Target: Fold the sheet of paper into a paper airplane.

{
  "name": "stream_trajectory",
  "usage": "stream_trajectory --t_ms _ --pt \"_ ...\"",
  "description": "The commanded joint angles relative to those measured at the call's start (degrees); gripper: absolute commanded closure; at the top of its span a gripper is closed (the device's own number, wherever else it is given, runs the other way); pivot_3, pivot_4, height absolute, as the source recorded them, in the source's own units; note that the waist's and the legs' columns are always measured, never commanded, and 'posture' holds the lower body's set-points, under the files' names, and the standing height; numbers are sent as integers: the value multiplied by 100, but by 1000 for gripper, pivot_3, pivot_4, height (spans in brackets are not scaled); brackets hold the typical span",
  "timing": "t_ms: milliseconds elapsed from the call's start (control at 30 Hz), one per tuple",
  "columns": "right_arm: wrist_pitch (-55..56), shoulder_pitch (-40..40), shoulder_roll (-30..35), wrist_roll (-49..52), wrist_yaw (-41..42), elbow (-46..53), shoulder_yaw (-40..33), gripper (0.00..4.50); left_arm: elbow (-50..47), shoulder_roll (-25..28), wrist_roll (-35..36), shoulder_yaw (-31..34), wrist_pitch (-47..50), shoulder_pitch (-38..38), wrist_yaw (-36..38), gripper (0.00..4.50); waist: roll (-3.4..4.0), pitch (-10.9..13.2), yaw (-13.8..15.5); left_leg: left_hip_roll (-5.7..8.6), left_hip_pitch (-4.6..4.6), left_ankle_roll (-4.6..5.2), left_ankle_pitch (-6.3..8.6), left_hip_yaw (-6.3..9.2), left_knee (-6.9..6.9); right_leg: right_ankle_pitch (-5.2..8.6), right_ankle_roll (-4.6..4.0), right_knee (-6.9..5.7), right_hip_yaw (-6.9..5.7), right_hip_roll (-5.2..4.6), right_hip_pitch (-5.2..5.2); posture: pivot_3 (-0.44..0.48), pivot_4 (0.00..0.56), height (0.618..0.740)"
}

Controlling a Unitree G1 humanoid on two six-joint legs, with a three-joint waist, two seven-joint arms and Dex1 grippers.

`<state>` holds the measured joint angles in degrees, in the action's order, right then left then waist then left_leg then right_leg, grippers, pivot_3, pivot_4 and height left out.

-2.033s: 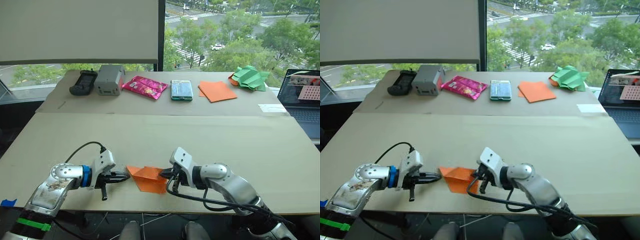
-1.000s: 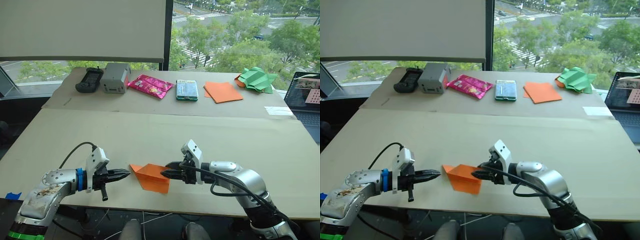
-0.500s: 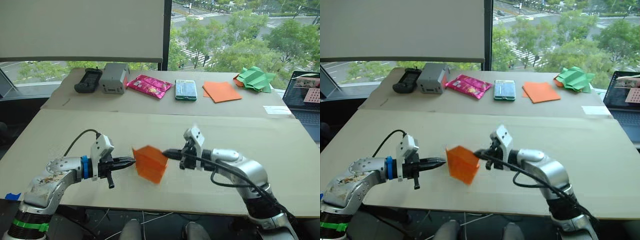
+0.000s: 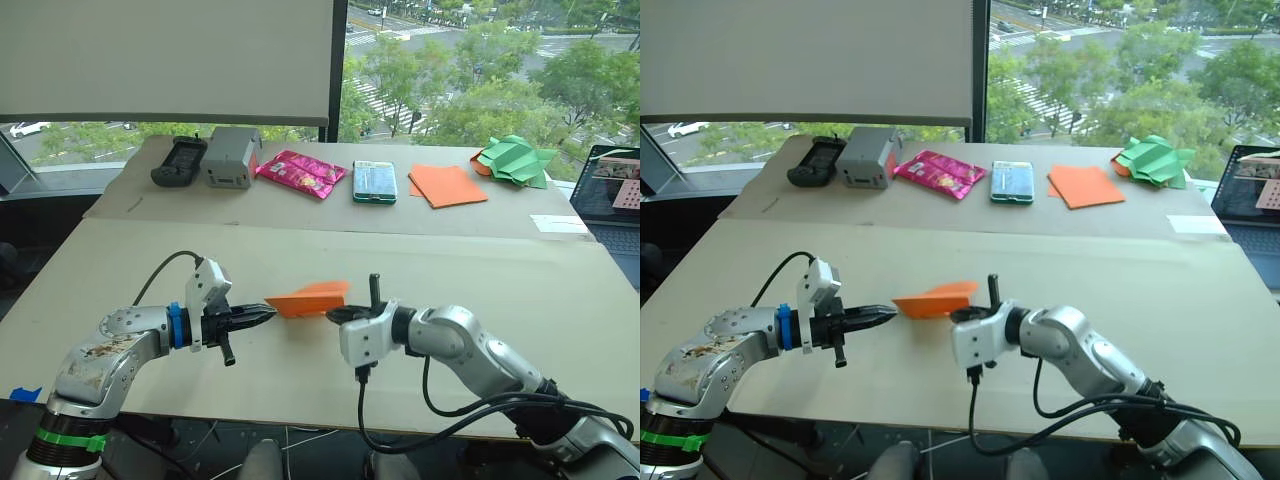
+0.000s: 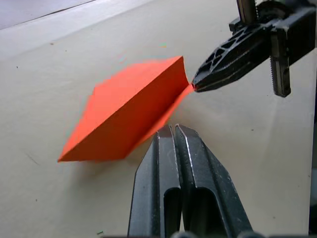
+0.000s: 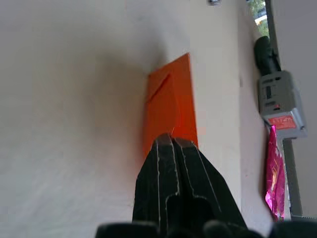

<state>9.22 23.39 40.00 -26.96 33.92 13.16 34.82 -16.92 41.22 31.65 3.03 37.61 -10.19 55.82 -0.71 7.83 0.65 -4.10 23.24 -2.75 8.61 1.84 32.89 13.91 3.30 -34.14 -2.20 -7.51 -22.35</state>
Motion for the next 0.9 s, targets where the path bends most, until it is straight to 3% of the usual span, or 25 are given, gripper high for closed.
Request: stream_trajectory --t_ms 33,267,467,600,800,900 --pt "575 -116 52 -515 -191 -82 -49 4480 -91 7 60 33 -67 14 22 4380 -4 2 1 0 -1 0 0 0 0 0 0 0 0 0 1 0 150 702" --pt "309 -546 -190 -79 483 -167 -206 4480 -5 35 12 21 -151 73 92 4380 -15 5 -10 -1 -8 -1 1 2 7 0 -1 -1 3 0 8 0 150 702" --pt "-38 -651 -439 980 960 187 -776 2557 66 54 -20 30 -214 109 152 4380 -16 4 -1 -2 -8 -1 0 1 7 0 -1 -5 3 0 9 0 150 702" --pt "-519 -558 -522 1693 1363 527 -1103 2557 164 58 -52 15 -301 102 187 4380 -16 4 8 -1 -7 1 -1 1 7 0 -1 -9 3 0 12 0 150 702" --pt "-2304 -268 -1066 2688 1580 807 -1480 2557 285 6 -119 -45 -440 96 233 4380 -15 4 4 -2 -9 0 0 1 7 0 -1 -11 3 1 10 0 150 702" --pt "-2796 -228 -1223 2740 1518 732 -1429 3454 307 -12 -152 -81 -493 119 256 4380 -15 4 12 -1 -8 -1 0 1 7 0 -1 -10 3 1 9 0 150 702"
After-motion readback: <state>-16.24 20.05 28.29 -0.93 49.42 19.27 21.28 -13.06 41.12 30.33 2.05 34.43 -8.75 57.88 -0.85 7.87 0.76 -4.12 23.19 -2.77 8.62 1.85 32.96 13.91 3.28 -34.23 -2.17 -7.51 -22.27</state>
